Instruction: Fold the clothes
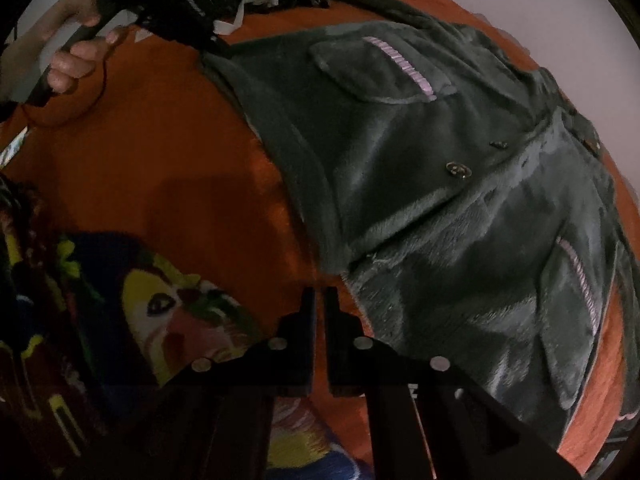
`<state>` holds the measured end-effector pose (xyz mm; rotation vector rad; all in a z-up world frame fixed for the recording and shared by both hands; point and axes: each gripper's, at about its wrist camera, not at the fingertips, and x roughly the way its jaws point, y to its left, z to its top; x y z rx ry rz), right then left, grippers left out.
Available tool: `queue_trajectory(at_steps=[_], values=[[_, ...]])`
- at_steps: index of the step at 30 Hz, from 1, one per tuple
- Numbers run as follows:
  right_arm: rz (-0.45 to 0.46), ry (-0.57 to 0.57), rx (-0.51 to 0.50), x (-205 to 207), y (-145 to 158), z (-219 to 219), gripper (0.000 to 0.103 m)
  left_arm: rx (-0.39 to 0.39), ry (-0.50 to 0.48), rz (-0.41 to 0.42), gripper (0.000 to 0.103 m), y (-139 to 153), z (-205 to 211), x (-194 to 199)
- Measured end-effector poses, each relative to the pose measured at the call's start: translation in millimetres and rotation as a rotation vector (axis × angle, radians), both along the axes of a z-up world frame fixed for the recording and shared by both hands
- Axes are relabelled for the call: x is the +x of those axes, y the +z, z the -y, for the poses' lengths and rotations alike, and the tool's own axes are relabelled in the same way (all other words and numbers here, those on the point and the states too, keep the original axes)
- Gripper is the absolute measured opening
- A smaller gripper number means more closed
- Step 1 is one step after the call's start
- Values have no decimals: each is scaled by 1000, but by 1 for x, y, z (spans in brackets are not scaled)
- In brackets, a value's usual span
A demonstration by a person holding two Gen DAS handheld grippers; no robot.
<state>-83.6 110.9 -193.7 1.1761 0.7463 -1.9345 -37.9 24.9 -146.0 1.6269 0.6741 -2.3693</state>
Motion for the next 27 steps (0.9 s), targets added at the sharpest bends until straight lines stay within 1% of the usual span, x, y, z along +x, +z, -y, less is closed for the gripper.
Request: queue_trajectory(at_steps=[2,5,7,9,10,12,13,14,15,17,19,20,22,24,27], values=[[6,-10,-28,0,7,-4,3,-1,-5,2,12,-2,0,5],[12,-33,-67,-2,18,-12,3,-31,-31,12,12,-8,-7,2],[-1,-68,-96,-6,29,-22,3,-47,-31,10,15,-6,-10,0],[-42,-128,-135,-13,46,-38,3,-59,-34,5,16,-5,-11,1],[-60,-167,-157,-16,55,-48,3,-61,-33,5,19,-4,-12,2],[-84,-270,-203,-26,71,-74,3,-63,-20,0,24,1,-10,4],[-93,-328,-219,-32,78,-90,3,-68,-10,-8,25,5,-10,6],[-102,-385,-223,-36,81,-107,3,-89,5,-22,25,12,-11,9],[-98,-437,-235,-39,81,-123,3,-126,19,-38,25,21,-12,11],[-48,-521,-279,-37,70,-148,3,-207,29,-72,25,37,-17,15],[2,-605,-323,-36,60,-174,3,-260,20,-116,26,52,-26,17],[27,-647,-344,-35,54,-187,3,-273,3,-142,26,60,-32,18],[77,-730,-388,-33,43,-212,3,-276,-45,-162,32,69,-43,17],[129,-813,-431,-32,33,-238,4,-284,-62,-162,34,71,-52,14],[206,-937,-496,-30,17,-276,7,-263,-82,-142,34,65,-61,6]])
